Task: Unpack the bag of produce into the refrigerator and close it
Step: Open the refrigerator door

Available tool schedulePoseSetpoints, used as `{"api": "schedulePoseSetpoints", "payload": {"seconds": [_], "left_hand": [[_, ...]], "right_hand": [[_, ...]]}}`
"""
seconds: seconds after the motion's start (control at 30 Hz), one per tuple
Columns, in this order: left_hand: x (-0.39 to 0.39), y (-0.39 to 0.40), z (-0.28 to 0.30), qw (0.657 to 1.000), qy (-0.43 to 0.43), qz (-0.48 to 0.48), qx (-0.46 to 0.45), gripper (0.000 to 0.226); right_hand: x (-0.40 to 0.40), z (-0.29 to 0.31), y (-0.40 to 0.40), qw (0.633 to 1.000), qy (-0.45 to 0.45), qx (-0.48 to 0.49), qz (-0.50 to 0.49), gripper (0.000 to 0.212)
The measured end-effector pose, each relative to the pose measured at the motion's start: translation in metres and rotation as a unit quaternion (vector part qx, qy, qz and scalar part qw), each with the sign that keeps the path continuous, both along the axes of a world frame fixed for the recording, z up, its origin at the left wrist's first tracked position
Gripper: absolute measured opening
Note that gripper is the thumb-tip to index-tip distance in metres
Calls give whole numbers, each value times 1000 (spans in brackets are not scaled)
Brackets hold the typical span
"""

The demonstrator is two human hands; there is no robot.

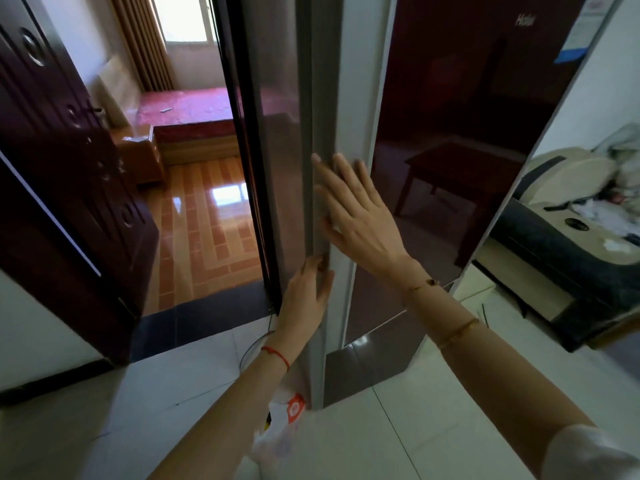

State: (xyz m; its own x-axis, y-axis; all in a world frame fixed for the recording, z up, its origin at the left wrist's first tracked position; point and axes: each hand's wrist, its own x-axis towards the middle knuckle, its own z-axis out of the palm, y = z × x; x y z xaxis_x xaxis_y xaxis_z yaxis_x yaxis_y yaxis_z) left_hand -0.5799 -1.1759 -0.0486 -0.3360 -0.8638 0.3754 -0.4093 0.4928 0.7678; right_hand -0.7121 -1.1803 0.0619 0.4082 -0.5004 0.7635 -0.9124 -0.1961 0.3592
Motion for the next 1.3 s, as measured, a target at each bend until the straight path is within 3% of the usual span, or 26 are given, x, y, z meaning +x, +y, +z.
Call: {"api": "schedulePoseSetpoints", "payload": {"seconds": [0.13,0.3,0.43,0.63,0.83,1.07,1.3], "left_hand": [[3,8,-5,998,9,-42,-39,33],[1,12,-8,982,18,-70,-174,45],[-10,16,0,978,41,-115,-170,63],[-29,24,11,970,28,-161,-179,71],[-50,37,18,965,46,-203,-160,83],[-69,61,30,943,107,-263,-174,73],[-95,79,26,917,51,-271,-287,69]], "right_hand": [[-8,-4,30,999,-22,-4,-28,59],[-17,-16,58,997,-47,-9,-62,63],[-24,-24,77,995,-52,-16,-86,63],[-34,-27,108,992,-41,-20,-120,80],[-47,-26,140,987,-31,-18,-159,83],[-59,-29,177,979,-50,-46,-193,91],[-82,-33,221,968,-86,-69,-224,92]]}}
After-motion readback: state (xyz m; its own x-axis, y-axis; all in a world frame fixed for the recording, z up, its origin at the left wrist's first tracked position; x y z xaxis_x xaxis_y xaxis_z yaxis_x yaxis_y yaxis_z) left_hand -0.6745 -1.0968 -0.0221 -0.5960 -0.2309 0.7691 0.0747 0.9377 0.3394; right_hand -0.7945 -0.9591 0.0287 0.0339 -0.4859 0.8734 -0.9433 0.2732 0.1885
